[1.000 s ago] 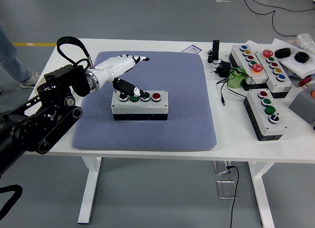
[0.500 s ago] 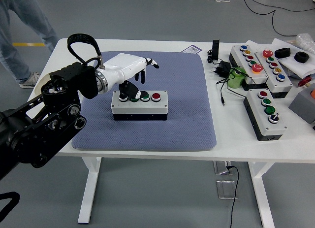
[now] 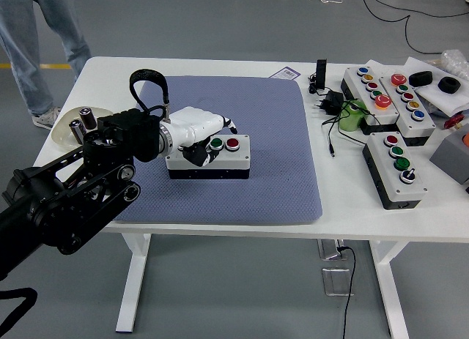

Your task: Pick up the button,place it on the desk,press the button,press the button

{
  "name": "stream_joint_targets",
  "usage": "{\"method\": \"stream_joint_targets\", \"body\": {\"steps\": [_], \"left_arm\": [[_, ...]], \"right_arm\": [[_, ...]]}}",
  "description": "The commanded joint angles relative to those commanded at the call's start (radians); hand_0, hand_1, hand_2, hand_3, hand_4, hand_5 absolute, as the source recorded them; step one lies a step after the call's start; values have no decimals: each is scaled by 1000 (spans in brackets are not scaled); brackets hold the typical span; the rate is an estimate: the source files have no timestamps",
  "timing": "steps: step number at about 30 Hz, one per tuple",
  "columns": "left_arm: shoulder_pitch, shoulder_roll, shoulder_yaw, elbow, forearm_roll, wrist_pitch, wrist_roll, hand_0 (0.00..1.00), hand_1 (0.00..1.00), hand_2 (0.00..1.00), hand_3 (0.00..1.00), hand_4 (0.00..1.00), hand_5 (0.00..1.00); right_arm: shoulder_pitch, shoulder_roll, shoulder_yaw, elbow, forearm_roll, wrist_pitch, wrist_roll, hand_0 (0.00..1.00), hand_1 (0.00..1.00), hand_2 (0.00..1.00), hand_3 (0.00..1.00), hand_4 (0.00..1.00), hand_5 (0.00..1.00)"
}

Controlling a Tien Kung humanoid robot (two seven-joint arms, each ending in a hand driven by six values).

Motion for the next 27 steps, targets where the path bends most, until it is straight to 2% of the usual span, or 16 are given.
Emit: {"method": "stream_joint_targets", "body": {"steps": [12, 22, 27], "left_arm": [[2, -3, 23, 7, -5, -3, -2, 50, 63, 104, 870, 537, 2], [-5, -16, 49, 44, -10, 9, -2, 49, 60, 101, 870, 528, 2], [-10, -18, 52, 58, -10, -1, 1, 47, 57, 98, 871, 523, 2]], "right_arm": [[-5, 0, 0, 0, -2, -1, -2, 666, 586, 630, 654, 305, 300], [-2, 1, -6, 0, 5, -1, -1, 666, 586, 630, 654, 305, 299], [0, 1, -6, 0, 6, -1, -1, 666, 586, 630, 653, 304, 299]]}}
